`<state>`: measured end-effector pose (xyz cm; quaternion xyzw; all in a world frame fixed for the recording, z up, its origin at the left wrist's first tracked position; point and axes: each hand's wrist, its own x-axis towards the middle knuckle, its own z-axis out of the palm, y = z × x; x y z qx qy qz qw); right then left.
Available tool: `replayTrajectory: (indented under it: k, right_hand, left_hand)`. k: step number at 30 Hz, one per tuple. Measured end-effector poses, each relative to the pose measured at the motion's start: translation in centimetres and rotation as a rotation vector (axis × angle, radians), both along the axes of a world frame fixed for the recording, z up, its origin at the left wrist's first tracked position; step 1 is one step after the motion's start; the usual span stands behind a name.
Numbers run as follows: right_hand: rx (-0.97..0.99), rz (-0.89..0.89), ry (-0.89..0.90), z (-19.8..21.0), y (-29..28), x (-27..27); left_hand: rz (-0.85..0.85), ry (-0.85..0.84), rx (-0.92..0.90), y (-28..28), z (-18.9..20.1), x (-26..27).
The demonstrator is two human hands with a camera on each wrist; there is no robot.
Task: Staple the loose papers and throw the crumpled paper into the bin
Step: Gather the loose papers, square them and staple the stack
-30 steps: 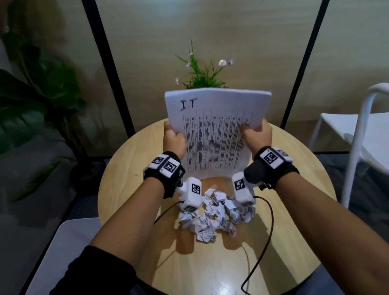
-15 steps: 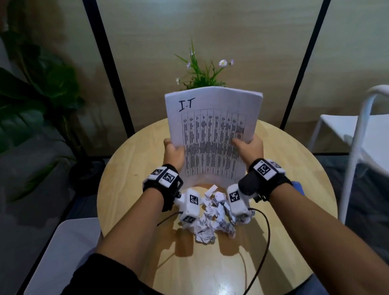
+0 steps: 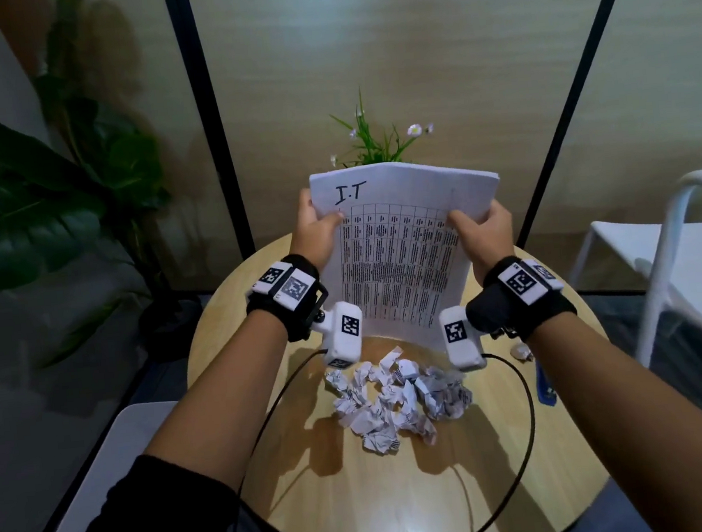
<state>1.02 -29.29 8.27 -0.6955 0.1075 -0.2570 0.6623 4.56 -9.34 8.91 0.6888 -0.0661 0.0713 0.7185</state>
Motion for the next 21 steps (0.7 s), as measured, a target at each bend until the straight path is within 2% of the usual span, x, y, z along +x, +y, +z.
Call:
replayTrajectory:
  k: [6, 12, 15, 18, 21]
  right_hand:
    - [-0.062, 0.072, 0.15, -3.3, 0.0, -0.3]
    - [-0.112, 0.105, 0.198, -3.5, -1.5, 0.1]
    - [-0.299, 0.14, 0.446, -4.8, -3.2, -0.6]
    - [-0.591, 0.012, 0.829, -7.8, -5.8, -1.7]
    - [-0.793, -0.032, 1.056, -10.2, -7.5, -3.6]
  left_hand:
    - [0.029, 0.125, 0.09, -0.3, -2.4, -1.1]
    - [0.072, -0.01, 0.076, 0.1, -0.7, -0.9]
    - [0.088, -0.05, 0.077, -0.1, -0.2, -0.5]
    - [0.09, -0.061, 0.091, -0.8, -0.6, -0.1]
    - [0.122, -0.073, 0.086, -0.3, -0.6, 0.3]
